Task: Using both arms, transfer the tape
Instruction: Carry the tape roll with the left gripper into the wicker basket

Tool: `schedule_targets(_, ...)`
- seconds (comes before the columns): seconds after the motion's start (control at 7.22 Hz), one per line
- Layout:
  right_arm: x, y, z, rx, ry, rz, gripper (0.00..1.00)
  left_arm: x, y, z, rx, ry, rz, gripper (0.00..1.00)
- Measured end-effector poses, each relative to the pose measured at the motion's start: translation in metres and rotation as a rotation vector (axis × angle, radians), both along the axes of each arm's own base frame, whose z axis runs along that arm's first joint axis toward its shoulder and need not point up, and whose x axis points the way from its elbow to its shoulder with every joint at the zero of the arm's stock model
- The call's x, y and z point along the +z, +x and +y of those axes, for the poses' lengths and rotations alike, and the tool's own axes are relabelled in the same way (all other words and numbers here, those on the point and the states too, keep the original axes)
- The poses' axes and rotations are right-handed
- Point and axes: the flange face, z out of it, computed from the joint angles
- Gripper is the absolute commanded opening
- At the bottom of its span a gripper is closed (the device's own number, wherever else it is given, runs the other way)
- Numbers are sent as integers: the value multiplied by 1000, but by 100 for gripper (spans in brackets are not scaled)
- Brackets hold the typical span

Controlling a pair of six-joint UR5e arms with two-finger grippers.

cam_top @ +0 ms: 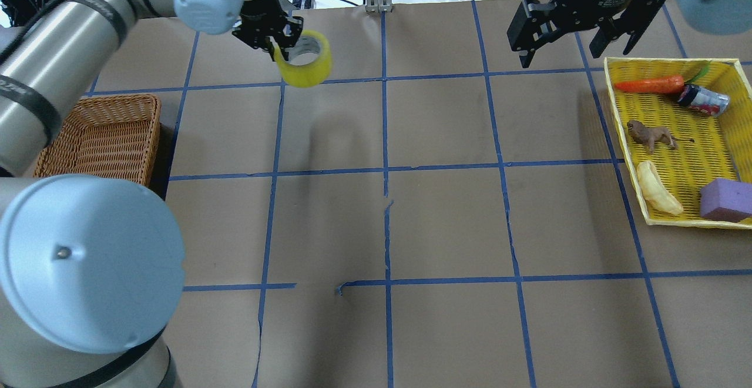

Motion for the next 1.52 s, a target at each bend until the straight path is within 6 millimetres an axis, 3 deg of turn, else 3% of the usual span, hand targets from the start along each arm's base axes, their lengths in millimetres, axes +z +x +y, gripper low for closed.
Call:
schedule_targets(0.14,0,0,0,0,1,0,100,17,60,11,-38,39,-10,0)
schedule_targets(0.42,0,0,0,2,1,0,100,27,143,51,-111,98,-14,0)
schedule_targets(0.55,0,0,0,1,1,1,100,16,191,77,-161,112,-2,0)
schedule_targets(0.83,0,0,0,2,0,1,100,-25,315,119,-221,35,-15,0)
schedule_targets(0.97,0,0,0,2,-1,1,100,-40,355,129,-255,-15,-41,0)
schedule_targets(1.25,0,1,1,3,-1,1,100,-73,395,133,-297,-40,-51,0)
schedule_targets(1.38,1,1,1,3,-1,1,100,-91,399,132,-299,-37,-24,23)
schedule_targets(1.52,0,1,1,3,-1,1,100,-104,399,130,-299,-42,9,99)
